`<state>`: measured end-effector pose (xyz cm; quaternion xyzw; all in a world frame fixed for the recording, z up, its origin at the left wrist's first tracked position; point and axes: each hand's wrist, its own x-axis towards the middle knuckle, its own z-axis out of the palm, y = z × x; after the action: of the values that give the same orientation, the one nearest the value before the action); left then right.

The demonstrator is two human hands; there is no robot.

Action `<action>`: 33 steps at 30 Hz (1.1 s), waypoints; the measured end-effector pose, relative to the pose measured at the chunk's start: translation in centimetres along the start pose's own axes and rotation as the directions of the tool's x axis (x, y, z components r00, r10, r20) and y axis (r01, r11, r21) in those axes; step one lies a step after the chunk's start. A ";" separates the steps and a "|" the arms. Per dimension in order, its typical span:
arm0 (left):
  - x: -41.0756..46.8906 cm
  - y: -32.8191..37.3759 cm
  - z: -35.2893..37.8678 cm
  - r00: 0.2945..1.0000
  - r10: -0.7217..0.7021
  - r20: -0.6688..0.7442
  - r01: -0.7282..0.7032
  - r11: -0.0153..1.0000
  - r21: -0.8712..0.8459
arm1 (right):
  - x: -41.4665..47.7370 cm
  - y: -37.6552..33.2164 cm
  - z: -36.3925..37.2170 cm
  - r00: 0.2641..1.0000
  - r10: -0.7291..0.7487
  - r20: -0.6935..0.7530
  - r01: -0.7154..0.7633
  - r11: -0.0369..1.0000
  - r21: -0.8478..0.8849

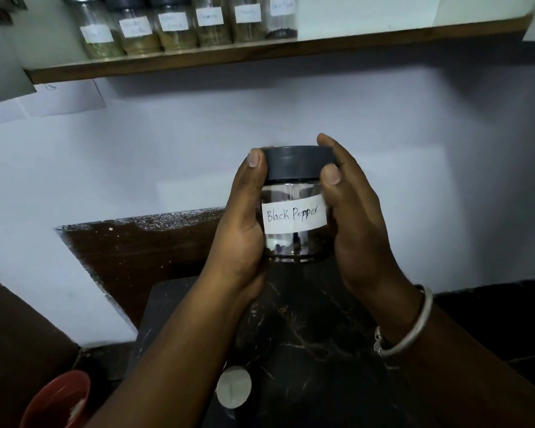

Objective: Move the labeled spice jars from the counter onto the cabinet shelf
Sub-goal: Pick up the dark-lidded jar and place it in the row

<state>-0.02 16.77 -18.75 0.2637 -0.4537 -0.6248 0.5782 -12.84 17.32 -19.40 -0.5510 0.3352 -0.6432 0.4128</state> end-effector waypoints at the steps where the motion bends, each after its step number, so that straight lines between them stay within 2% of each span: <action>1: 0.7 0.3 0.0 1.000 0.011 0.012 -0.012 1.000 0.013 | 0.3 -0.3 -0.1 0.999 -0.040 0.009 0.040 0.995 -0.088; 4: 2.2 0.7 -0.2 0.999 0.042 0.023 -0.043 0.998 0.049 | 0.6 -1.3 0.0 0.987 -0.144 0.068 0.160 0.893 -0.421; 7: 4.0 1.0 0.0 0.998 0.067 0.014 -0.068 0.996 0.052 | 2.0 -2.3 0.2 0.973 -0.204 0.109 0.227 0.761 -0.608; 11: 6.8 3.1 1.3 0.992 0.124 0.023 -0.124 0.992 0.012 | 5.6 -4.0 -0.2 0.973 -0.184 0.142 0.230 0.686 -0.690; 13: 8.6 4.4 2.1 0.978 0.207 0.023 -0.209 0.974 0.086 | 7.8 -5.2 -0.3 0.975 -0.175 0.135 0.218 0.662 -0.717; 16: 12.0 6.9 3.3 0.950 0.308 0.048 -0.312 0.937 0.156 | 11.7 -7.2 -0.1 0.958 -0.257 0.123 0.267 0.658 -0.704; 21: 19.0 10.3 3.7 0.908 0.399 0.131 -0.419 0.844 0.334 | 17.8 -8.5 0.5 0.931 -0.356 0.077 0.317 0.690 -0.650; 23: 22.0 11.4 3.1 0.861 0.495 0.116 -0.480 0.718 0.504 | 20.6 -8.6 0.2 0.930 -0.365 0.045 0.302 0.686 -0.662; 24: 23.7 12.1 2.5 0.827 0.553 0.101 -0.483 0.606 0.632 | 22.3 -8.7 0.1 0.928 -0.370 0.028 0.292 0.682 -0.670; 26: 26.4 13.0 0.8 0.771 0.620 0.143 -0.410 0.313 0.857 | 25.8 -8.7 -0.3 0.933 -0.360 -0.008 0.258 0.682 -0.685; 27: 27.7 13.3 -0.1 0.765 0.616 0.188 -0.350 0.154 0.924 | 27.7 -8.7 -0.4 0.935 -0.353 -0.025 0.237 0.678 -0.695; 28: 28.7 13.4 -0.8 0.780 0.588 0.214 -0.277 0.018 0.961 | 29.6 -8.6 -0.7 0.939 -0.341 -0.037 0.217 0.673 -0.707; 30: 30.1 13.2 -1.3 0.830 0.514 0.217 -0.150 -0.168 0.974 | 33.4 -8.5 -1.2 0.956 -0.288 -0.052 0.163 0.673 -0.721; 32: 31.0 12.5 -1.4 0.854 0.467 0.229 -0.096 -0.292 0.952 | 37.2 -8.2 -1.5 0.975 -0.216 -0.052 0.100 0.637 -0.765; 33: 31.1 12.3 -1.4 0.860 0.462 0.217 -0.076 -0.305 0.949 | 38.6 -8.0 -1.5 0.983 -0.176 -0.050 0.068 0.604 -0.794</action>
<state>1.17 -12.51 -2.64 0.5712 -0.7340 0.1585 0.3315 -17.62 -14.04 4.12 -0.6569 0.5701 -0.4896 0.0621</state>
